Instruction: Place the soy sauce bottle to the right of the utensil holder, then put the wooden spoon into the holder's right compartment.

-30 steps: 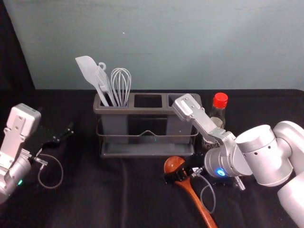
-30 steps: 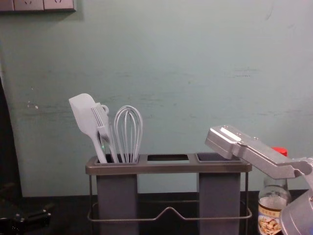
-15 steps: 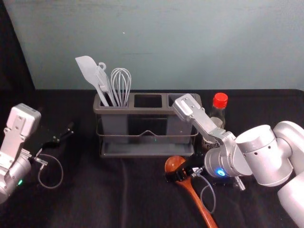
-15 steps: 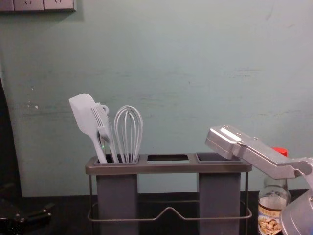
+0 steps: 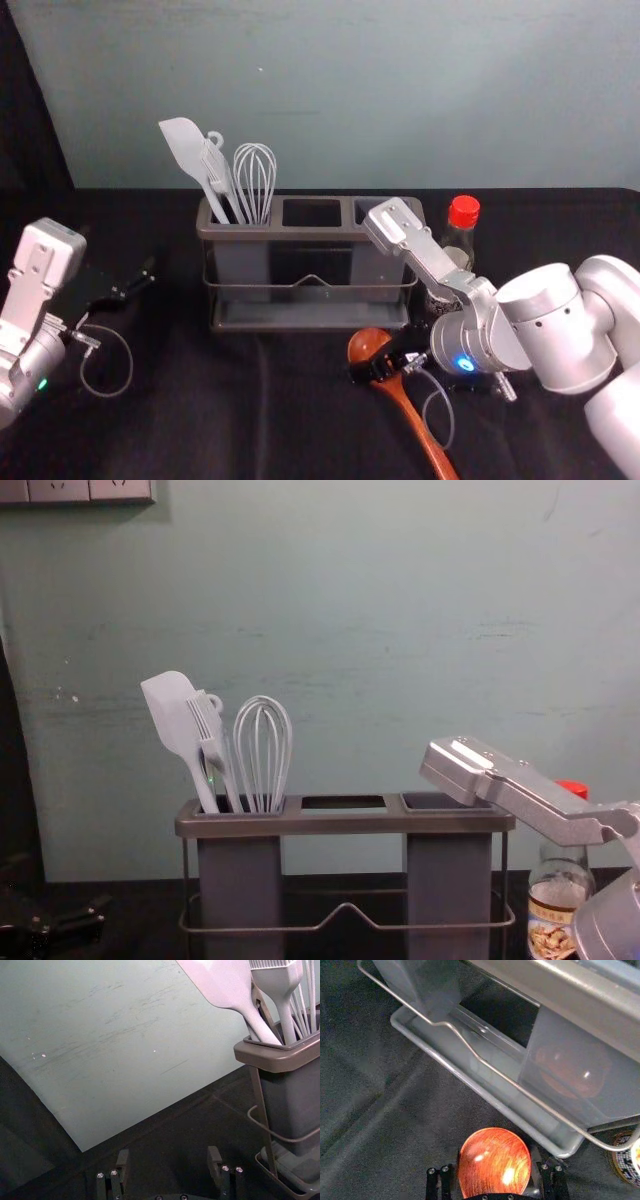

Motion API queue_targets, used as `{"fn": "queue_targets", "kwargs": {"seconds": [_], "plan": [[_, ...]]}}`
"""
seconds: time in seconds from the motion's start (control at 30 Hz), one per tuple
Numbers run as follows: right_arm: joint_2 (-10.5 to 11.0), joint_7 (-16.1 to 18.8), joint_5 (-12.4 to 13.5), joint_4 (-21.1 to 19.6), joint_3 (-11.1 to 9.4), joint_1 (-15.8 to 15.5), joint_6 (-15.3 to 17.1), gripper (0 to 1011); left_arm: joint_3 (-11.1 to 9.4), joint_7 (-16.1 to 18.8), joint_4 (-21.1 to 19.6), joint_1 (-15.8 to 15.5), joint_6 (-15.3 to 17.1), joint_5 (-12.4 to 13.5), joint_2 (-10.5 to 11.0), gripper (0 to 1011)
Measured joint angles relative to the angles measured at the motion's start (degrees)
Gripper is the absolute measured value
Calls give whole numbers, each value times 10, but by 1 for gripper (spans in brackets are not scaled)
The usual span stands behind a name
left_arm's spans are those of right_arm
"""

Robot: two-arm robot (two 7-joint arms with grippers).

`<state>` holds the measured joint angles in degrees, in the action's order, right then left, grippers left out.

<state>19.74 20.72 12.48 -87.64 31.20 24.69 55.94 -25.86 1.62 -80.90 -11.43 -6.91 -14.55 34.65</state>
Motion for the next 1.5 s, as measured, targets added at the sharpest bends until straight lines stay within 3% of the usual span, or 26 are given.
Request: {"fn": "queue_targets", "kwargs": {"seconds": [0.3, 0.83, 0.97, 1.3, 1.5], "plan": [[-9, -15, -13, -13, -21, -18, -6, 840, 0, 0, 0, 0, 0, 0, 0, 1011], [-7, 26, -9, -36, -51, -37, -61, 840, 0, 0, 0, 0, 0, 0, 0, 1011], [1, 31, -12, -64, -58, -45, -74, 840, 0, 0, 0, 0, 0, 0, 0, 1011], [26, 55, -15, -126, -51, -51, -107, 840, 0, 0, 0, 0, 0, 0, 0, 1011], [51, 65, -13, -176, -53, -53, -147, 840, 0, 0, 0, 0, 0, 0, 0, 1011]]}}
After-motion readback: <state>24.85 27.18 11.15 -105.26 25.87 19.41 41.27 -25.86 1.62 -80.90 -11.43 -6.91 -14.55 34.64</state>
